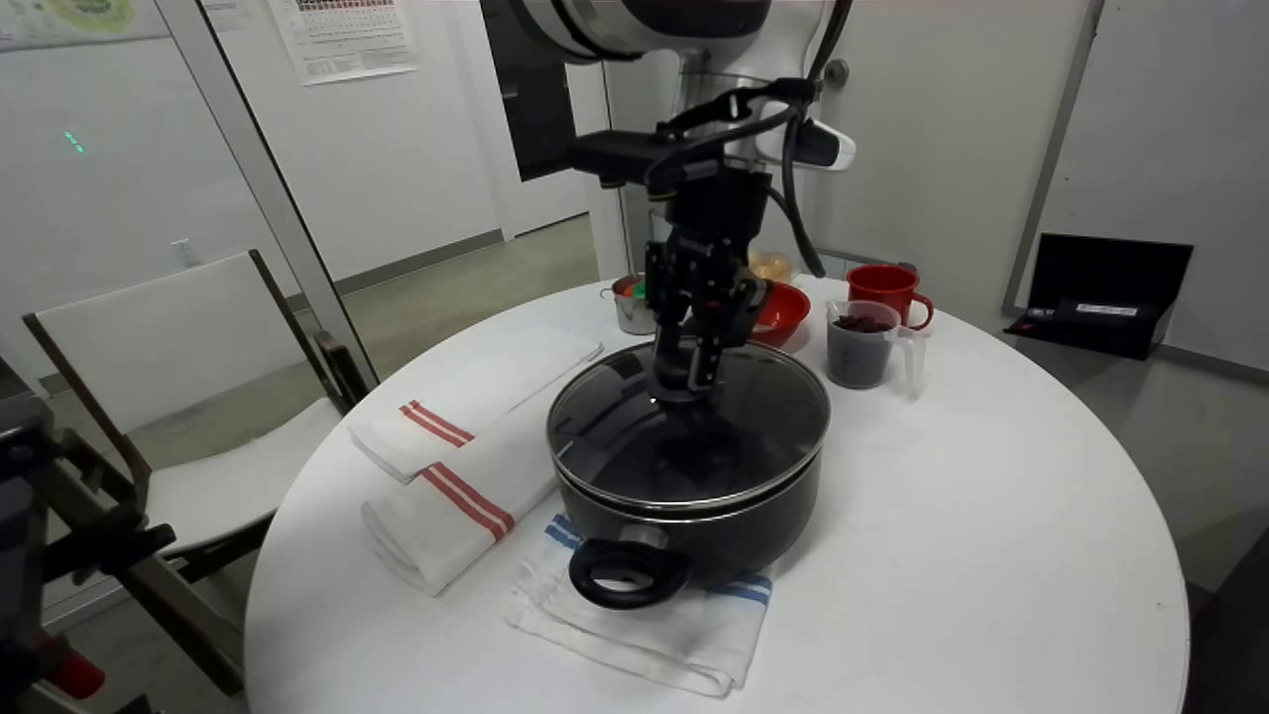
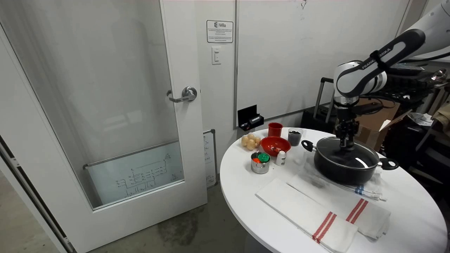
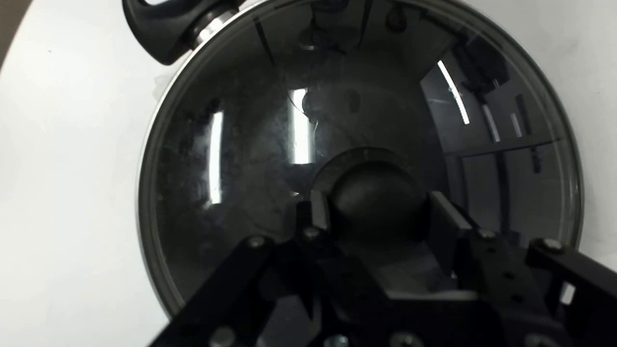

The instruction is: Put the lid on the pot

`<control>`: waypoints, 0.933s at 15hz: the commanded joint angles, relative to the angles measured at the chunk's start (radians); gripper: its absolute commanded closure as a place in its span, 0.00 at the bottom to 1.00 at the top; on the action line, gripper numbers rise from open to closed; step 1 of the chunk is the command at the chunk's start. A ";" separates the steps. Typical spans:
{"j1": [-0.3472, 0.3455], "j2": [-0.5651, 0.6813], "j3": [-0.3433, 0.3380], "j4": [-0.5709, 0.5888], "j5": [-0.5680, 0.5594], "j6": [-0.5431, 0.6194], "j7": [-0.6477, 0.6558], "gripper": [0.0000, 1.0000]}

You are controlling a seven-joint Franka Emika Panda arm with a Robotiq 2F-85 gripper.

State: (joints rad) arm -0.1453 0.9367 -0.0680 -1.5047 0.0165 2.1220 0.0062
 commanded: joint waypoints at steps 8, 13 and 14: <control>-0.019 0.012 0.015 0.032 0.055 -0.032 0.000 0.74; -0.025 0.002 0.016 0.021 0.067 -0.022 -0.001 0.23; -0.025 -0.002 0.017 0.018 0.069 -0.019 -0.002 0.17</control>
State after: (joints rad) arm -0.1569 0.9426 -0.0671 -1.5022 0.0563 2.1177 0.0061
